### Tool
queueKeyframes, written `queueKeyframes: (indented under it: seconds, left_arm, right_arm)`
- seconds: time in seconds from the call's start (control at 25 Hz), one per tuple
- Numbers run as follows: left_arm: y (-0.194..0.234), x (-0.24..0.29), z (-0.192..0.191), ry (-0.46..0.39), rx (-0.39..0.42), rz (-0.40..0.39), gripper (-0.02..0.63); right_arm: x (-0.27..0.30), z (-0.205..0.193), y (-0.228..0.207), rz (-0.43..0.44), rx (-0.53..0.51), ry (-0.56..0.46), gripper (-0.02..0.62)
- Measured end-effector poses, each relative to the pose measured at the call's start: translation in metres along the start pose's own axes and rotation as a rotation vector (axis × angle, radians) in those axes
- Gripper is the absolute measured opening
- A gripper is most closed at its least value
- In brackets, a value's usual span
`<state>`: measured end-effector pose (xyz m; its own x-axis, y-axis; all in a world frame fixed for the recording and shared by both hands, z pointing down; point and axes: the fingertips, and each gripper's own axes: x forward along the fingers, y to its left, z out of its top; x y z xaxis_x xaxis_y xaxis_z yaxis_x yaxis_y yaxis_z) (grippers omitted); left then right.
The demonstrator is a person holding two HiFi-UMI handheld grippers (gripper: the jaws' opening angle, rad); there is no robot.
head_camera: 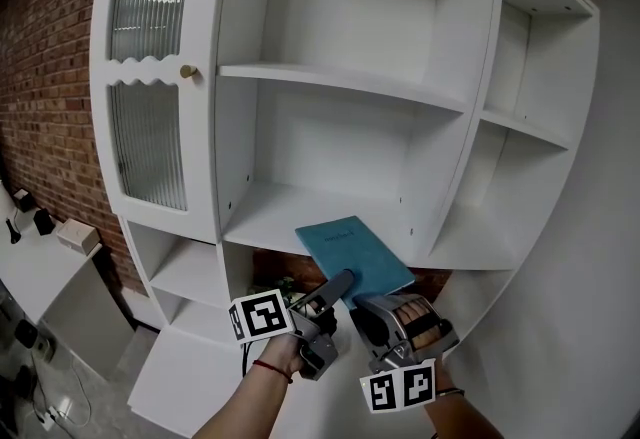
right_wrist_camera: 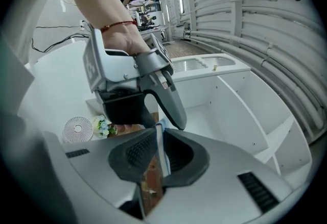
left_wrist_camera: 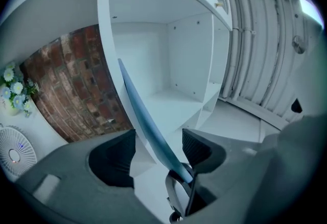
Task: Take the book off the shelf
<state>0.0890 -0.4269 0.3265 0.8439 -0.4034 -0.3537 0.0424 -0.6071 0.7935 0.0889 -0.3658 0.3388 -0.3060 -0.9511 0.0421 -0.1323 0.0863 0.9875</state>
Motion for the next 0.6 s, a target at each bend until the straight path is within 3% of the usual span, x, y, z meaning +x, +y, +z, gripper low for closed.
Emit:
queueKeyframes:
  seconds: [0.6]
  left_arm:
    - [0.012, 0.027, 0.004, 0.04, -0.058, 0.053, 0.273]
  right_arm:
    - [-0.02, 0.007, 0.004, 0.008, -0.021, -0.043, 0.055]
